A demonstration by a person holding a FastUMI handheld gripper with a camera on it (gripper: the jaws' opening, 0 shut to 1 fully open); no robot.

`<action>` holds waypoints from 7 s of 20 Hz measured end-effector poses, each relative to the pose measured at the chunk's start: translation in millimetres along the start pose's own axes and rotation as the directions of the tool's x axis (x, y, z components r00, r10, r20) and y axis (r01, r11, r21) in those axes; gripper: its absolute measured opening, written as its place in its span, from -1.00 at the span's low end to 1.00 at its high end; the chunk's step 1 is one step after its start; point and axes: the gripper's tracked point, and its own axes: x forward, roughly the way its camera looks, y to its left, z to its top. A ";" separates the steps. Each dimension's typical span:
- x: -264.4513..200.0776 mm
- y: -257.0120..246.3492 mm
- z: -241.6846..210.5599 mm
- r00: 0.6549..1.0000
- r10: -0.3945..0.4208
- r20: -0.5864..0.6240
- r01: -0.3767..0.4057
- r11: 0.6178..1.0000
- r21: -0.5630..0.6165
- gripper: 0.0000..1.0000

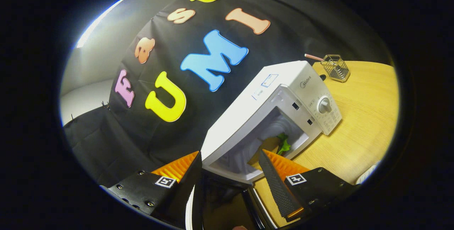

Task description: Open the microwave, put the food inside, and close the microwave door.

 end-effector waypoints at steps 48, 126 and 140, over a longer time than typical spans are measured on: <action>-154.3 17.9 -288.8 0.691 -0.111 -0.714 -0.528 0.597 -0.603 -1.00; 78.6 -169.5 4.4 0.903 -0.415 -0.112 0.234 0.693 -0.682 -1.00; 16.2 -96.6 28.1 0.948 -0.315 0.040 0.257 0.687 -0.679 -0.54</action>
